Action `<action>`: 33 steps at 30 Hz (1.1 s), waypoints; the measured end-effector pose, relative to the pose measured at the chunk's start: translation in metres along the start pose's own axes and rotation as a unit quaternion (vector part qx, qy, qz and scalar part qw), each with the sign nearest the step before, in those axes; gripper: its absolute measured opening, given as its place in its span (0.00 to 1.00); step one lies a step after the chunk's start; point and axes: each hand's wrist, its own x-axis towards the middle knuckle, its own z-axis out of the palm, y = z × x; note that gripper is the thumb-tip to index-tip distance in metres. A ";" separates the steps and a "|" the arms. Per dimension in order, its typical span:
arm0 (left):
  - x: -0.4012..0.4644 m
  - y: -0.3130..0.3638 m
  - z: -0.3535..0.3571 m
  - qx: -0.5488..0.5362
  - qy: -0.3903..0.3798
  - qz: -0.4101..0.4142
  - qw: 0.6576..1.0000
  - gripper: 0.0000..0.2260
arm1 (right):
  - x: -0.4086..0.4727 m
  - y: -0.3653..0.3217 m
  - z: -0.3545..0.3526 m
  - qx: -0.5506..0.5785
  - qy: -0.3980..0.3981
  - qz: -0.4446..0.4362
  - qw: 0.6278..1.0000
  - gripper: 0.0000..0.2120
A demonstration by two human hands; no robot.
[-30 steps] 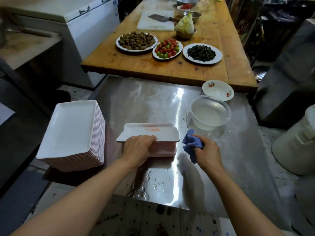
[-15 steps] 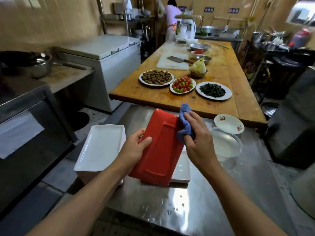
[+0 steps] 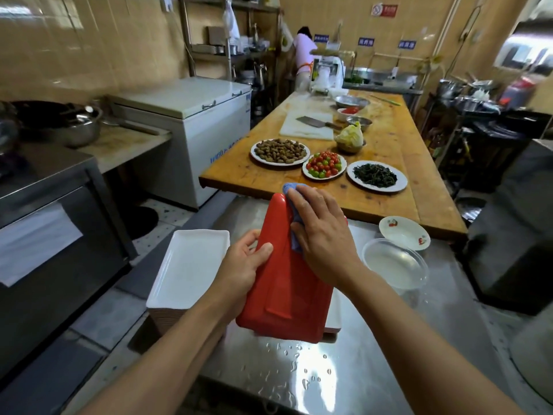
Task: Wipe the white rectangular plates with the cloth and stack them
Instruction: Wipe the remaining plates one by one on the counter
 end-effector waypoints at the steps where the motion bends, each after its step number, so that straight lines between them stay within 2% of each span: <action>1: -0.001 0.002 0.002 -0.007 0.002 0.002 1.000 0.07 | 0.000 0.001 0.000 -0.009 -0.004 0.003 1.000 0.25; 4: -0.004 0.005 0.005 -0.020 0.007 0.000 1.000 0.07 | -0.006 0.010 -0.001 -0.021 -0.011 0.033 0.999 0.24; 9: -0.007 0.003 0.015 -0.033 0.020 -0.004 0.999 0.06 | -0.023 0.022 -0.005 0.043 0.046 0.132 0.989 0.23; 13: -0.003 -0.006 0.027 -0.071 0.043 -0.005 0.997 0.05 | -0.027 0.013 -0.002 0.085 0.085 0.224 0.967 0.25; 15: 0.002 -0.011 0.033 -0.106 0.056 -0.009 0.993 0.05 | -0.034 0.007 0.003 0.082 0.101 0.241 0.962 0.22; 17: 0.010 -0.014 0.037 -0.141 0.074 -0.010 0.987 0.06 | -0.046 0.005 0.009 0.072 0.064 0.275 0.956 0.23; 20: 0.023 -0.019 0.042 -0.168 0.101 0.005 0.981 0.07 | -0.068 0.005 0.014 0.133 0.053 0.359 0.922 0.29; 23: 0.032 -0.026 0.046 -0.182 0.114 0.015 0.976 0.08 | -0.082 0.010 0.006 0.196 0.064 0.392 0.897 0.29; 25: 0.033 -0.032 0.051 -0.201 0.114 0.008 0.973 0.08 | -0.083 0.019 -0.002 0.255 0.059 0.424 0.867 0.27; 27: 0.035 -0.039 0.054 -0.201 0.103 -0.006 0.974 0.07 | -0.081 0.027 -0.011 0.314 0.041 0.445 0.838 0.21; 29: 0.035 -0.044 0.053 -0.177 0.081 -0.022 0.981 0.07 | -0.081 0.033 -0.018 0.351 0.030 0.442 0.825 0.13; 31: 0.034 -0.046 0.049 -0.140 0.041 -0.050 0.988 0.08 | -0.082 0.038 -0.022 0.361 0.021 0.422 0.831 0.13; 33: 0.032 -0.042 0.040 -0.048 -0.008 -0.078 0.996 0.06 | -0.083 0.046 -0.028 0.360 0.002 0.395 0.845 0.16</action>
